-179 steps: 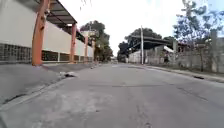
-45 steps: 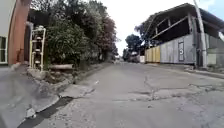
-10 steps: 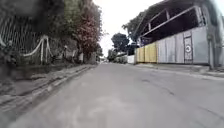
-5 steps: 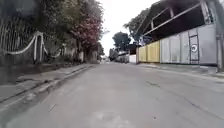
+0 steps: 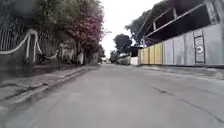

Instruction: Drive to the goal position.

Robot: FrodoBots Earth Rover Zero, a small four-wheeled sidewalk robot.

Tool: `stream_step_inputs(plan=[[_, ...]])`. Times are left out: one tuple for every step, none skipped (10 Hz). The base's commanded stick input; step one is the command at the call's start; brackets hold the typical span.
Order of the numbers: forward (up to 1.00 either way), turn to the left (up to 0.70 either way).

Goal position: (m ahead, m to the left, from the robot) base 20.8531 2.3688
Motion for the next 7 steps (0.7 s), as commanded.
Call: stream_step_inputs(plan=[[1.0,0.0],[1.0,0.0],[1.0,0.0],[1.0,0.0],[1.0,0.0],[1.0,0.0],[1.0,0.0]])
